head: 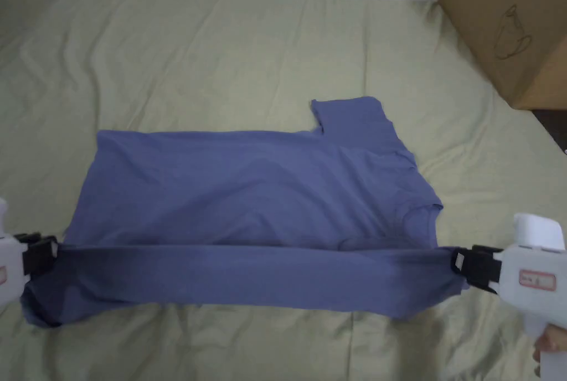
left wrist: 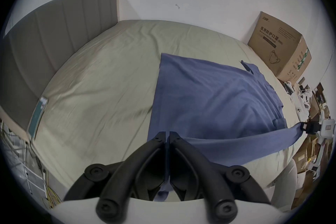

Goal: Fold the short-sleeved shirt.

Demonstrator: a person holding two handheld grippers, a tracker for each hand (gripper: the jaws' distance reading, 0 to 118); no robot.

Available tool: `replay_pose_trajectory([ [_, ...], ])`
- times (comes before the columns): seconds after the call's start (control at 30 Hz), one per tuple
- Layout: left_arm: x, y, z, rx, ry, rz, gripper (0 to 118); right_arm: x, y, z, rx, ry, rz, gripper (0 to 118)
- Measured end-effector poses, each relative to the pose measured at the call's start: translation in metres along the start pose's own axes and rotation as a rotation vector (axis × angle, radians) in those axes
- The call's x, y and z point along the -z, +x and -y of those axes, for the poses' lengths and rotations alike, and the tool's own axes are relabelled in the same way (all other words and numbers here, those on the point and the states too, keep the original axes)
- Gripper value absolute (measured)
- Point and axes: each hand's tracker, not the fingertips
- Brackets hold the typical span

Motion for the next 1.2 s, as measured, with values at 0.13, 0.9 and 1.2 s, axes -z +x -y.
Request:
replay_pose_trajectory([
  [0.13,0.052,0.001,-0.021,0.053,-0.066,-0.016,6,0.049,-0.001,-0.028,0.002,-0.059,0.072,5],
  [0.9,-0.049,-0.015,0.094,-0.12,-0.039,-0.003,2,-0.02,-0.013,0.075,0.066,-0.072,0.013,6],
  [1.2,0.033,-0.015,0.061,-0.178,-0.118,-0.008,83,-0.012,-0.02,0.076,0.088,-0.075,0.039,7],
])
